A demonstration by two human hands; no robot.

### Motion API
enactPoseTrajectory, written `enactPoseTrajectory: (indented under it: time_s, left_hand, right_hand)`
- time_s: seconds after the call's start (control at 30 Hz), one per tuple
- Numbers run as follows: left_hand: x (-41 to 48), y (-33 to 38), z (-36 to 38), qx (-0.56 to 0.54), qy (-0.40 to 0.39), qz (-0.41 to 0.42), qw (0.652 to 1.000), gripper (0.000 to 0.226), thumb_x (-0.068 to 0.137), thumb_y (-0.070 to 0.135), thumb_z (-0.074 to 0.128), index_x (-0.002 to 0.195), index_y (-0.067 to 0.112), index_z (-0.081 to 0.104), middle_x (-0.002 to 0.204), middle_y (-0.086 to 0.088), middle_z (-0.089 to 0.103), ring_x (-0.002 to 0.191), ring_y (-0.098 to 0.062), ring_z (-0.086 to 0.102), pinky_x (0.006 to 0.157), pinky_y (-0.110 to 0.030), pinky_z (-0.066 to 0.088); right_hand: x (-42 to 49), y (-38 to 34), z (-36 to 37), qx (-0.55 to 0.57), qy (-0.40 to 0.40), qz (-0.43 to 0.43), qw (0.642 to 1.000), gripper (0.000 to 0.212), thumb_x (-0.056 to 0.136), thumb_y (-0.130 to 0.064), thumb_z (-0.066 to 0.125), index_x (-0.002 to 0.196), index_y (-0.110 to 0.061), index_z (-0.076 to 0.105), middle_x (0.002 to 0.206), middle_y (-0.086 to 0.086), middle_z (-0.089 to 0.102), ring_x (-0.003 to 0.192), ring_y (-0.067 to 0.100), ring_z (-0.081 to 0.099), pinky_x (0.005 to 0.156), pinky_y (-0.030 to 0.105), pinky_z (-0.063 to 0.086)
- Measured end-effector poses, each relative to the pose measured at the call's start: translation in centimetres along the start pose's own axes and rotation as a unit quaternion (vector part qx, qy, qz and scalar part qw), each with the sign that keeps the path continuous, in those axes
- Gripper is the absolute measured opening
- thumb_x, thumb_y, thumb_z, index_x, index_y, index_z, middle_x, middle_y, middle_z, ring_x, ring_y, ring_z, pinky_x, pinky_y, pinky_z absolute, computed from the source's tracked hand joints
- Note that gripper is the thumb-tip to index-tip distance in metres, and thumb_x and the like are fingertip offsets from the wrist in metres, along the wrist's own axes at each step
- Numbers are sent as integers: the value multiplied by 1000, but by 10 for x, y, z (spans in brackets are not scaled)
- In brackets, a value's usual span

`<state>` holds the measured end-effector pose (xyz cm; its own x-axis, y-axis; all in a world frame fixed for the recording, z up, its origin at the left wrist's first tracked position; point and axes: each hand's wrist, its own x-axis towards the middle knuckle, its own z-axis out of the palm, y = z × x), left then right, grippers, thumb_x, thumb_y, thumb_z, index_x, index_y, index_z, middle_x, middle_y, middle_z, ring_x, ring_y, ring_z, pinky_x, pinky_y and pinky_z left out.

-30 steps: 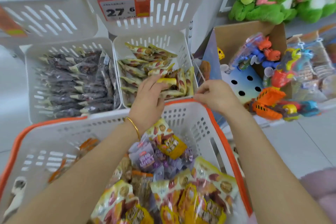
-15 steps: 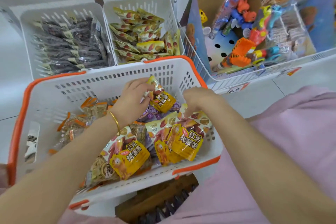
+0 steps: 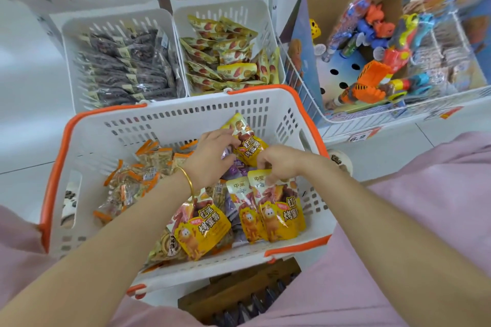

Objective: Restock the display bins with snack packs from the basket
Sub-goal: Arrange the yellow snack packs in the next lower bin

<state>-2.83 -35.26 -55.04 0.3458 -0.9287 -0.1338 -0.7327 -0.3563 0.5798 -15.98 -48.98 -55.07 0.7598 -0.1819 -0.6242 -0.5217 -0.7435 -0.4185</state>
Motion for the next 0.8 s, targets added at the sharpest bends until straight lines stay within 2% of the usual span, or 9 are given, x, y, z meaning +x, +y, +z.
enactPoseTrajectory:
  time_s: [0.13,0.2,0.27,0.37,0.47,0.53,0.57,0.67,0.8]
  left_hand:
    - [0,1,-7,-152,2,-54,987,37,94,28,53,129,16,50,136,0,46,128,-15,40,103,-28,34]
    - [0,4,-12,-271,-42,-88,958,64,84,51,56,137,19,40,135,4,46,123,-12,46,99,-27,39]
    - [4,10,-16,-312,-63,-87,944,86,70,63,69,137,22,34,128,8,50,109,-11,57,94,-34,48]
    - [17,20,-26,-316,-34,-87,944,84,63,44,83,125,28,29,116,15,50,102,-11,59,88,-35,51]
    - [38,22,-41,-319,-7,-62,946,75,69,25,81,125,25,31,113,13,53,108,-10,55,87,-29,52]
    - [55,25,-55,-307,-5,-39,951,67,74,20,78,124,23,32,107,16,52,100,-3,56,77,-18,52]
    - [64,28,-62,-301,-4,-27,953,65,77,17,76,124,23,32,105,17,51,94,2,54,72,-14,51]
    - [102,35,-82,-254,-6,12,967,72,79,17,74,136,18,30,109,13,51,96,-1,53,73,-10,48]
    - [162,38,-93,-230,41,42,971,59,84,23,68,133,17,36,119,9,51,113,-9,50,89,-18,46]
  right_hand:
    - [-14,-1,-24,92,47,-22,994,23,78,-5,74,74,-17,54,67,-9,47,57,5,46,53,17,38]
    - [-23,1,-41,184,101,-31,977,28,77,-1,74,69,-18,53,64,-7,49,53,2,45,55,17,40]
    - [-29,3,-56,268,170,-48,947,24,78,1,73,72,-14,55,69,2,57,58,7,53,59,24,47]
    - [-28,-1,-75,325,232,-67,914,18,80,1,71,82,-9,56,83,14,62,70,16,59,69,33,52]
    - [-20,-3,-94,364,263,-55,892,28,78,-4,74,93,-14,52,80,9,58,75,21,60,79,44,53]
    - [-19,0,-112,363,230,-68,900,35,80,-12,74,109,-17,55,92,5,64,86,18,65,82,38,54]
    - [-19,1,-122,347,199,-73,913,36,81,-16,74,112,-20,57,97,-2,67,91,10,65,78,27,55]
    - [-16,5,-149,336,141,-72,929,25,80,-13,74,99,-23,62,83,-15,70,76,-1,66,67,15,50]
    - [0,25,-178,330,303,-51,892,19,79,-9,74,96,-12,68,75,-8,68,63,-2,62,61,17,48]
